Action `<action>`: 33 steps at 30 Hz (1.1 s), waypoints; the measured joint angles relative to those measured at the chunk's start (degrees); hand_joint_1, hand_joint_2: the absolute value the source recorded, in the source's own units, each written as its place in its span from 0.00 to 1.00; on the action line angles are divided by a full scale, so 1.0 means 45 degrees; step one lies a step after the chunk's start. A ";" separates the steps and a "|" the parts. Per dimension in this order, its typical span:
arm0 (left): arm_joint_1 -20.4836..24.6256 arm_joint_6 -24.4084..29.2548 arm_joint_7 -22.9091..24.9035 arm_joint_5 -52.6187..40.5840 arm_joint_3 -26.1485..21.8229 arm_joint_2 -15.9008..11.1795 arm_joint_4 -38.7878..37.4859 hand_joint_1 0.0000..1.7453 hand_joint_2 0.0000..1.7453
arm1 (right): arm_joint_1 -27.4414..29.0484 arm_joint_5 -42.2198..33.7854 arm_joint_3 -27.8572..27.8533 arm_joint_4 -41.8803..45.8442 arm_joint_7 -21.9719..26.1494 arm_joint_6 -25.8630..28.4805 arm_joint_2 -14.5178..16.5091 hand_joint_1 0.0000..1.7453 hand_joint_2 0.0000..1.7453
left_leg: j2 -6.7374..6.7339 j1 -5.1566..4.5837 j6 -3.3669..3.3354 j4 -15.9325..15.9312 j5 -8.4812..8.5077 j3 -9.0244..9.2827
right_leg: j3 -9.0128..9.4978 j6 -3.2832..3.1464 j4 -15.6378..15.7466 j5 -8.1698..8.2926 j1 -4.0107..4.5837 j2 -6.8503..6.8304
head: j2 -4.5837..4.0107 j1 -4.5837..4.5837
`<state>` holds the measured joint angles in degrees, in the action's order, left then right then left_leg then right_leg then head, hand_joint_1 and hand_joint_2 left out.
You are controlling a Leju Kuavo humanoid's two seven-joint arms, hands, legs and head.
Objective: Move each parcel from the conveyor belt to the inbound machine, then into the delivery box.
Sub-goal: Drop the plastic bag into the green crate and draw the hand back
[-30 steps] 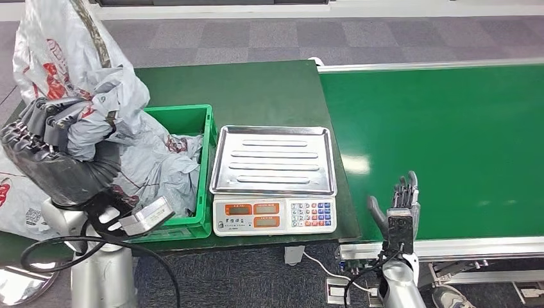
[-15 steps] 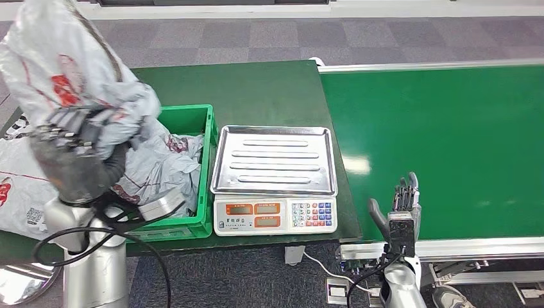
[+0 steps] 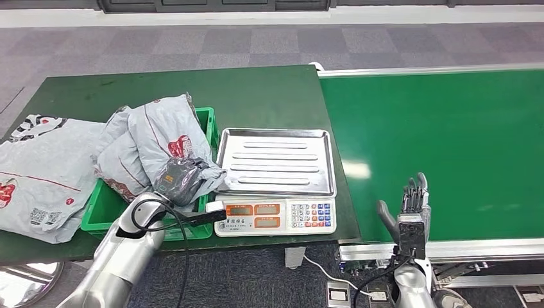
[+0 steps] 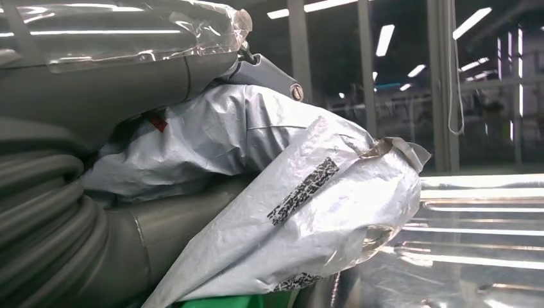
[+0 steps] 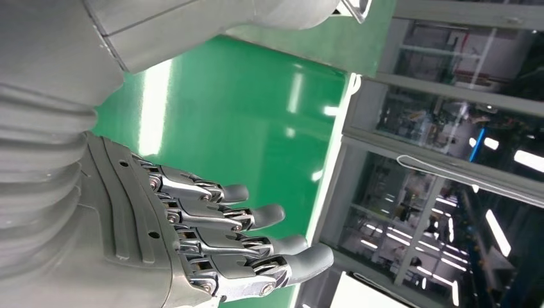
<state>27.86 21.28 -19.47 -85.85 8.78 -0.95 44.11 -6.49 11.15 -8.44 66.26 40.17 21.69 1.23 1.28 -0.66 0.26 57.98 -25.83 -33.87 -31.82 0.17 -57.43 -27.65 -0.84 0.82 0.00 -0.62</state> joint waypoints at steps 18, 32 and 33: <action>0.0468 0.1883 0.3316 0.0370 0.0306 -0.0344 -0.0694 0.00 0.00 | -0.0082 0.0401 -0.0146 0.0138 0.0000 -0.0148 -0.0017 0.00 1.00 | -0.0043 0.0021 0.0088 -0.0030 0.0024 0.0269 | 0.0147 -0.0077 -0.0019 0.0023 0.0013 0.0053 | 0.0000 0.0001; 0.0005 0.2402 0.2597 0.2511 -0.0454 -0.0402 -0.0164 0.00 0.00 | 0.0112 0.0391 -0.0155 0.0138 0.0000 -0.0050 -0.0004 0.00 1.00 | -0.0030 0.0019 0.0093 -0.0052 0.0028 0.0216 | 0.0095 -0.0089 -0.0020 0.0013 0.0015 0.0025 | 0.0000 0.0001; -0.0078 0.2428 0.2017 0.3469 -0.0611 -0.0384 -0.0004 0.00 0.00 | 0.0137 0.0355 -0.0155 0.0138 0.0000 0.0026 -0.0002 0.00 1.00 | -0.0032 0.0018 0.0093 -0.0052 0.0029 0.0213 | 0.0088 -0.0089 -0.0021 0.0013 0.0015 0.0027 | 0.0000 0.0001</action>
<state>27.51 32.21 -10.39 -70.25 6.03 -2.68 44.09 -5.87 12.74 -9.14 66.88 40.17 21.81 1.22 1.14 -0.58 0.67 57.75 -25.70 -32.91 -31.43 -0.24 -57.52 -27.59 -0.77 0.94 0.00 -0.61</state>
